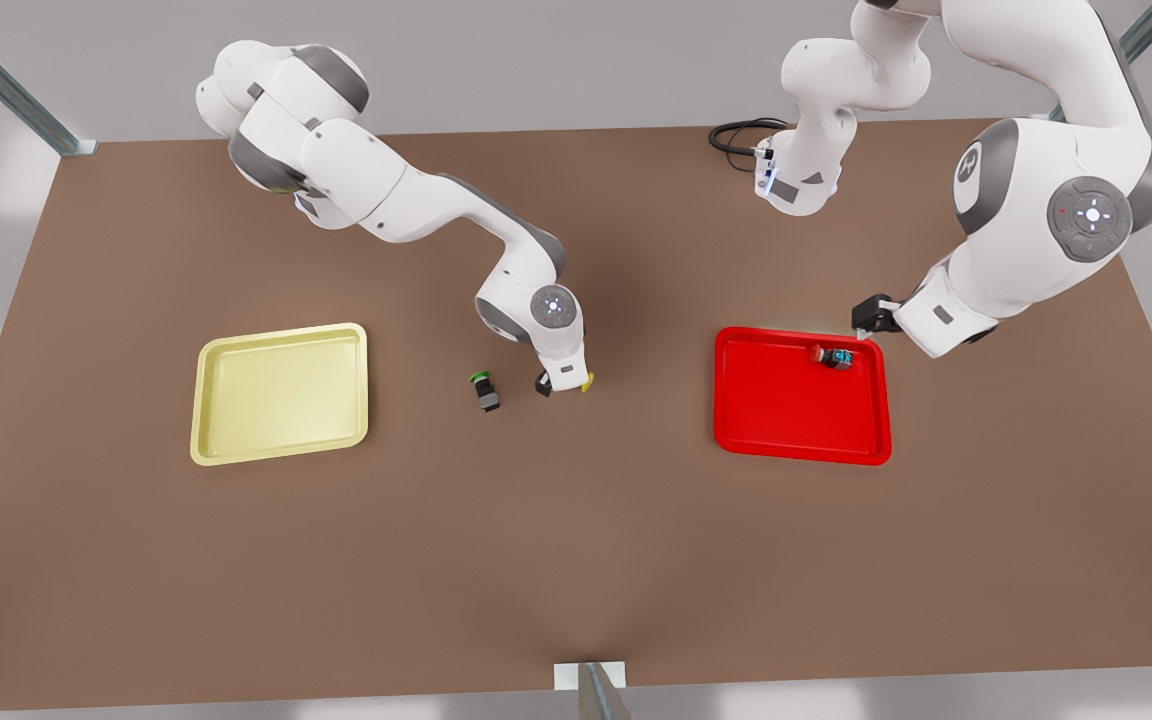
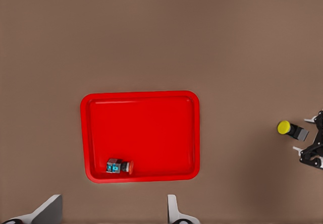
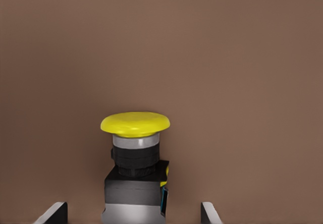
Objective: Place the switches on the corresponding trays according to their colors
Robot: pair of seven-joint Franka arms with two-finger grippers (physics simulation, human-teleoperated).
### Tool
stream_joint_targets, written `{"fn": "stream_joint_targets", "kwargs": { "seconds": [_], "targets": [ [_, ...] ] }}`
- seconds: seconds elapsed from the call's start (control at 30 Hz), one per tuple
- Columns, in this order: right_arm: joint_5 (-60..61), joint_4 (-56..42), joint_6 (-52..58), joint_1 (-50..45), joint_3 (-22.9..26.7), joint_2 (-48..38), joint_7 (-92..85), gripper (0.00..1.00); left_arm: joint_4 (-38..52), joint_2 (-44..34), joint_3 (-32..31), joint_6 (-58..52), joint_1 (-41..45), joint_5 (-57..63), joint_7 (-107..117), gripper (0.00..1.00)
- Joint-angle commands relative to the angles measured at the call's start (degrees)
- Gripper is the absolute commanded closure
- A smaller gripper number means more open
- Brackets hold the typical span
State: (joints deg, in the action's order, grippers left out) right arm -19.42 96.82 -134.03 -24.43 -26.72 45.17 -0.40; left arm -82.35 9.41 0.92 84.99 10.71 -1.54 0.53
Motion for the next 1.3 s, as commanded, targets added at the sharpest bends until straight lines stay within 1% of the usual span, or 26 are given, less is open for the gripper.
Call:
{"fn": "stream_joint_targets", "kwargs": {
  "seconds": [0.0, 0.03, 0.07, 0.17, 0.2, 0.3, 0.53, 0.67, 0.77, 0.8, 0.83, 0.87, 0.97, 1.0, 1.03, 1.07, 1.1, 1.13, 1.17, 1.23, 1.27],
  "targets": [
    [0.00, -0.05, 0.00, 0.00, 0.00, 0.00, -0.04, 0.42, 0.00, 0.00, 0.05, 0.00, 0.02, -0.05, 0.00, 0.00],
    [0.00, -0.05, 0.00, 0.00, 0.00, 0.00, 0.04, 0.49, -0.09, 0.00, 0.05, 0.00, 0.02, 0.04, 0.00, 0.00],
    [0.00, -0.05, 0.00, 0.00, 0.00, 0.00, 0.22, 0.49, -0.09, 0.00, 0.05, 0.00, 0.02, -0.05, 0.00, 0.00],
    [0.00, -0.05, 0.00, 0.00, 0.00, 0.00, -0.22, 0.60, -0.17, 0.00, 0.05, 0.00, 0.02, 0.04, 0.00, 0.00],
    [0.00, -0.05, 0.00, 0.09, 0.00, 0.00, -0.83, 0.61, -0.09, 0.00, -0.04, 0.00, 0.02, -0.05, 0.00, 0.00],
    [0.00, 0.13, 0.00, 0.18, 0.00, 0.00, -0.75, 0.57, -0.09, -0.09, -0.04, -0.09, 0.02, 0.04, 0.00, 0.00],
    [0.00, 0.13, 0.09, 0.35, 0.00, -0.35, -0.75, 0.54, -0.17, -0.09, 0.05, -0.09, 0.02, 0.04, 0.09, 0.00],
    [0.62, 0.22, 3.43, 1.32, -0.18, -2.81, -0.04, 0.54, -0.17, -0.09, 0.05, -0.09, 0.02, 0.04, 0.09, 0.00],
    [2.90, 1.27, 6.14, 4.39, -0.79, -6.85, -0.31, 0.54, -0.17, -0.09, -0.04, -0.09, 0.02, 0.04, 0.09, 0.00],
    [2.90, 3.11, 6.15, 7.81, -2.36, -8.60, -0.92, 0.54, -0.17, -0.09, -0.04, -0.09, 0.02, 0.04, 0.09, 0.00],
    [2.81, 4.96, 6.06, 14.13, -6.67, -9.05, -1.71, 0.53, -0.17, -0.09, 0.05, -0.09, 0.02, 0.04, 0.09, 0.00],
    [2.81, 7.15, 6.15, 18.89, -8.35, -11.24, -4.43, 0.53, -0.17, -0.09, -0.04, -0.09, 0.02, 0.04, 0.09, 0.00],
    [2.90, 18.93, 6.24, 32.25, -8.44, -23.54, -19.10, 0.53, -0.18, -0.09, -0.04, -0.18, 0.02, 0.13, 0.18, 0.00],
    [2.99, 22.62, 6.24, 38.83, -8.96, -26.45, -24.91, 0.53, -0.17, -0.09, -0.04, -0.26, 0.02, 0.13, 0.17, 0.00],
    [4.12, 24.47, 7.46, 48.14, -11.95, -28.38, -32.54, 0.52, -0.17, -0.09, -0.04, -0.26, 0.02, 0.13, 0.09, 0.00],
    [4.48, 24.39, 10.89, 53.86, -11.95, -29.52, -37.92, 0.52, -0.26, -0.18, -0.04, -0.26, 0.02, 0.13, 0.09, 0.00],
    [4.48, 24.38, 14.06, 54.58, -11.60, -32.16, -38.01, 0.52, -0.17, -0.18, -0.04, -0.26, 0.02, 0.13, 0.09, 0.00],
    [4.57, 24.91, 15.73, 55.89, -11.34, -32.60, -37.49, 0.52, -0.26, -0.18, -0.04, -0.26, 0.02, 0.13, 0.09, 0.00],
    [4.57, 27.72, 15.12, 57.30, -11.16, -32.43, -36.44, 0.52, -0.18, -0.18, -0.04, -0.26, 0.02, 0.13, 0.09, 0.00],
    [6.58, 33.17, 12.66, 56.60, -11.16, -32.16, -35.55, 0.50, -0.26, -0.18, -0.04, -0.26, 0.02, 0.13, 0.09, 0.00],
    [6.68, 33.44, 12.57, 56.60, -11.08, -31.29, -35.55, 0.50, -0.26, -0.09, -0.04, -0.26, 0.02, 0.13, 0.09, 0.00]
  ]
}}
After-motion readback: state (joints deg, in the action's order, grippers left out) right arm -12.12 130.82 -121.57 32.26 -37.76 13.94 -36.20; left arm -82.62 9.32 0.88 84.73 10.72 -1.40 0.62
